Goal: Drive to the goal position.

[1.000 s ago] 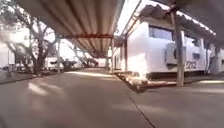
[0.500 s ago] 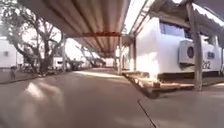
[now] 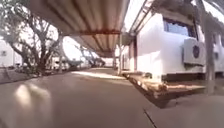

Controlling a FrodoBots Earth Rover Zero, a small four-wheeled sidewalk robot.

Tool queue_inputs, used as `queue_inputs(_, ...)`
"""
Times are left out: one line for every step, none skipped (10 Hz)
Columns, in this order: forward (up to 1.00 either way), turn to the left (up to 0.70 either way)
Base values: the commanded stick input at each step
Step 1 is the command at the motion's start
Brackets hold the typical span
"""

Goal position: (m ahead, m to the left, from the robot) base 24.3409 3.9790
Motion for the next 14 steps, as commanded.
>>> queue_inputs(0.85, 0.00)
queue_inputs(0.85, 0.00)
queue_inputs(0.85, 0.00)
queue_inputs(0.85, 0.00)
queue_inputs(0.85, 0.00)
queue_inputs(0.85, 0.00)
queue_inputs(0.85, 0.00)
queue_inputs(0.85, 0.00)
queue_inputs(0.85, 0.00)
queue_inputs(0.85, 0.00)
queue_inputs(0.85, 0.00)
queue_inputs(0.85, 0.00)
queue_inputs(0.85, 0.00)
queue_inputs(0.85, 0.00)
